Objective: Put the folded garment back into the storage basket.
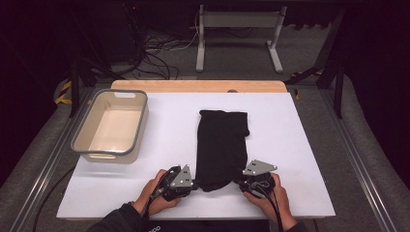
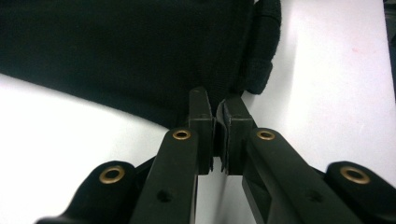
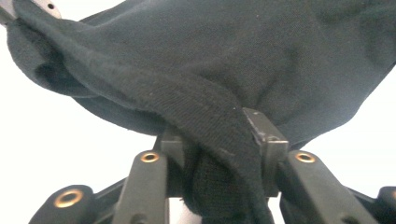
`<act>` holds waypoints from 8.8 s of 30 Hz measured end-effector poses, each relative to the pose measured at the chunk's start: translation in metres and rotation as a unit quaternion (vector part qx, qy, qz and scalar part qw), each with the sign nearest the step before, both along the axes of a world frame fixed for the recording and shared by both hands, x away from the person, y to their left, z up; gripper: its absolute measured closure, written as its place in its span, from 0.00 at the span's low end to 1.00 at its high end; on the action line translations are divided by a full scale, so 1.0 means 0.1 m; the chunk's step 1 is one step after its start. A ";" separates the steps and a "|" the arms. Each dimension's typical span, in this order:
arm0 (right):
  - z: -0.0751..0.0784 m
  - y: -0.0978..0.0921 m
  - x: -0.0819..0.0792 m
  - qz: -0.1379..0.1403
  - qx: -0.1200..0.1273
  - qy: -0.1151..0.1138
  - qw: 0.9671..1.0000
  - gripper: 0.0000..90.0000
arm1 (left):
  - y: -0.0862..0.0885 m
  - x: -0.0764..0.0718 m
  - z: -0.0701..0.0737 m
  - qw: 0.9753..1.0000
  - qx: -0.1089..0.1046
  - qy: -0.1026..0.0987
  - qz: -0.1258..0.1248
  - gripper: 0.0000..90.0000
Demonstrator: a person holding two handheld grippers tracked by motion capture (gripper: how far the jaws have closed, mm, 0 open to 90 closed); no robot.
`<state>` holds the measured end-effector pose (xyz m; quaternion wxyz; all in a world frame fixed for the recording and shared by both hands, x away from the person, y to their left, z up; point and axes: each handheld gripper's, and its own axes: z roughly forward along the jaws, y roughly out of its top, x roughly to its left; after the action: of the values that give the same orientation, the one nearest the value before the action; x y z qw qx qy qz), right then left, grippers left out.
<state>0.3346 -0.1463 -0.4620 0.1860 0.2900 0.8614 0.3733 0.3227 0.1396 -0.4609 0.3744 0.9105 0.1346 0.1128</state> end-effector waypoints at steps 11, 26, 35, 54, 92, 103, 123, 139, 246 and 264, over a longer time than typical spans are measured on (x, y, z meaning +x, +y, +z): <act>-0.02 0.03 -0.07 -0.004 -0.021 -0.043 0.999 0.84 | 0.02 -0.04 0.03 1.000 -0.006 -0.003 0.011 0.91; -0.02 0.02 -0.08 -0.006 -0.018 -0.049 0.999 0.84 | 0.21 0.09 0.17 0.993 -0.066 -0.026 0.097 0.26; -0.03 0.03 -0.09 -0.006 -0.020 -0.053 0.998 0.84 | 0.15 0.55 0.20 0.987 -0.068 -0.034 0.141 0.17; -0.03 0.02 -0.10 -0.001 -0.018 -0.055 0.998 0.84 | -0.32 1.84 0.08 0.965 -0.076 0.060 0.244 0.13; 0.10 -0.04 -0.09 0.009 0.014 -0.061 0.998 0.85 | -0.47 1.81 0.23 0.979 -0.075 0.039 0.186 0.89; 0.34 -0.01 -0.11 0.015 0.032 -0.092 0.995 0.86 | -0.47 1.77 0.54 0.984 -0.058 0.004 0.168 0.90; 0.67 0.32 0.00 0.041 0.049 -0.144 0.988 0.86 | -0.09 1.75 0.98 0.977 -0.047 -0.033 0.203 0.90; 0.88 0.88 0.20 0.081 0.060 -0.167 0.981 0.86 | 0.65 1.67 1.36 0.963 -0.030 -0.058 0.262 0.90; 0.56 2.16 0.48 0.155 0.094 -0.068 0.981 0.43 | 2.16 0.18 1.04 0.921 -0.108 -0.129 0.352 0.55; 0.49 1.00 0.15 0.095 0.088 -0.082 0.988 0.41 | 1.80 0.33 0.66 0.915 -0.079 -0.107 0.381 0.76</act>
<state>0.3496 -0.0466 -0.4128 0.1934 0.1902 0.8309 0.4859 0.3553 0.3201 -0.3945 0.3857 0.7403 0.4385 0.3330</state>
